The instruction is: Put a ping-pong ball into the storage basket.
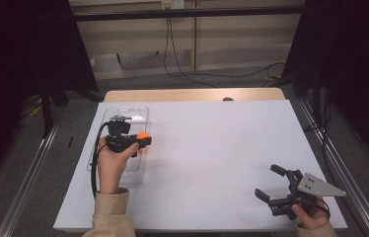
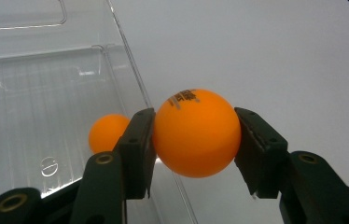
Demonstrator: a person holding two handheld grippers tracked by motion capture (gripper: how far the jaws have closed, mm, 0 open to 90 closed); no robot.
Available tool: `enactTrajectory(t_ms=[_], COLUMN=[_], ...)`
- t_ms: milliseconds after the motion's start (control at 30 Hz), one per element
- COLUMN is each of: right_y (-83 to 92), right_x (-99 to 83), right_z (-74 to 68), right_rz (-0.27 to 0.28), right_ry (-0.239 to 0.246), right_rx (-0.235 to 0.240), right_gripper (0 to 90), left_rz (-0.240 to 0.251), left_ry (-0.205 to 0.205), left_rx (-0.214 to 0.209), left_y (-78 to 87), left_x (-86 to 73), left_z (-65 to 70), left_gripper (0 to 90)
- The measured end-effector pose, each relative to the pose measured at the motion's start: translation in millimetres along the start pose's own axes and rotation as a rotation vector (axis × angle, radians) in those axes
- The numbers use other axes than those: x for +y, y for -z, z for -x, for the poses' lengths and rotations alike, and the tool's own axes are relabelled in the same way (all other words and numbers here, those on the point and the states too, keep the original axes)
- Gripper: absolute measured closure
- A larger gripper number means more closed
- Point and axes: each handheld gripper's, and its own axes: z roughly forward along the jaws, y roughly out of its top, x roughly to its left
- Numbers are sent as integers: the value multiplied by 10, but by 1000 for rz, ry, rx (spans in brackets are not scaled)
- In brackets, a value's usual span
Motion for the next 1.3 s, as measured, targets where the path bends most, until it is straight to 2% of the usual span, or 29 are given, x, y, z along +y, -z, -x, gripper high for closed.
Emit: enactTrajectory(t_ms=[300,1000,1200,1300], right_y=[-2,-2,-3,-5], right_x=[1,4,3,5], right_z=[0,1,1,0], right_rz=[0,2,2,3], right_ry=[0,0,0,0], right_rx=[0,1,2,3], right_gripper=[18,18,18,18], left_rz=[9,12,25,21], left_ry=[13,11,27,20], left_rx=[8,36,40,40], left_y=[38,75,100,98], left_x=[-16,-65,-79,-91], left_z=[-50,-144,-170,-173], left_gripper=[509,509,509,509])
